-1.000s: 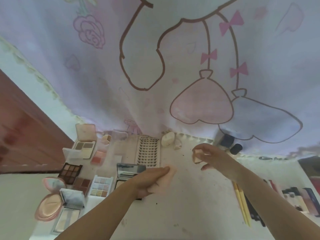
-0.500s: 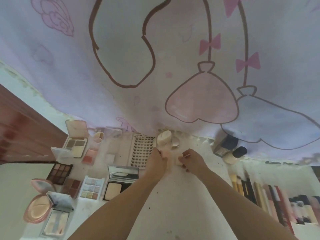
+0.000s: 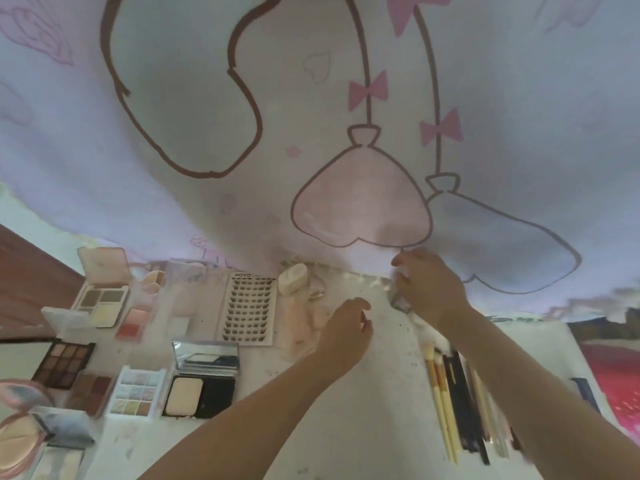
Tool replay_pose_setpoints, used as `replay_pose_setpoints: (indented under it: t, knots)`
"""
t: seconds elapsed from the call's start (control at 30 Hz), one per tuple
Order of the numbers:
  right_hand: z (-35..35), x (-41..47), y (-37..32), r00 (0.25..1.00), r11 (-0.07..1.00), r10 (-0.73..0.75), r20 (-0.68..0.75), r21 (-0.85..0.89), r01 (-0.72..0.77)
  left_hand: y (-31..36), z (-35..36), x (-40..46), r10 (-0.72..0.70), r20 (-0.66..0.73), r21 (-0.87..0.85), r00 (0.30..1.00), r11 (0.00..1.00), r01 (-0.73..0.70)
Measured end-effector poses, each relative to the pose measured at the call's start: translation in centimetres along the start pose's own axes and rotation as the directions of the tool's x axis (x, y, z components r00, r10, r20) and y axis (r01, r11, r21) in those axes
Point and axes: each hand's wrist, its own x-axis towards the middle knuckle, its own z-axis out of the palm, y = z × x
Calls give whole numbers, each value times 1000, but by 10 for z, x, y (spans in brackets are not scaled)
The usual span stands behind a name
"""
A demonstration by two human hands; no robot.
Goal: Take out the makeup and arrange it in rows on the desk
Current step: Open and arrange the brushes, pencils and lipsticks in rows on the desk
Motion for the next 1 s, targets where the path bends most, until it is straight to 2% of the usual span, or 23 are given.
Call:
replay_pose_setpoints:
  t: [0.03, 0.1, 0.17, 0.3, 0.37, 0.43, 0.53, 0.63, 0.73, 0.87, 1.0]
  knots:
    - [-9, 0, 9, 1000, 993, -23, -7, -119, 22, 9, 11, 9, 25, 31, 1, 999, 1000, -25]
    - [-19, 2, 20, 997, 961, -29, 78, -274, 49, 26, 30, 30, 50, 66, -3, 997, 999, -50]
    - [-17, 5, 24, 985, 940, -16, 172, -334, 73, 35, 42, 50, 60, 89, -31, 994, 998, -58]
    - [-11, 9, 23, 975, 909, -133, 176, -369, 191, 36, 49, 71, 25, 122, -130, 992, 991, -9]
    - [-11, 8, 24, 968, 932, -186, 169, -281, 228, 31, 40, 70, 6, 96, -187, 995, 982, 12]
    - [-15, 7, 22, 961, 977, -190, 202, -58, 205, 22, 24, 62, 3, 69, -265, 998, 964, 16]
    - [-28, 5, 9, 944, 967, -174, 279, 228, 111, 5, -6, 41, 19, 71, -193, 997, 981, -5]
    - [-34, 0, -16, 922, 981, -57, 383, 195, -20, -6, -28, 16, 54, 51, -43, 997, 998, -52]
    - [-33, -8, -43, 860, 970, 52, 508, 179, -165, -10, -45, -6, 138, 16, 43, 990, 989, -139]
    - [-33, -21, -69, 901, 929, 34, 432, 319, -188, -11, -75, -31, 161, -37, 48, 986, 986, -159]
    - [-35, -32, -87, 916, 919, -1, 400, 362, -157, -9, -97, -52, 199, -19, 71, 980, 978, -198]
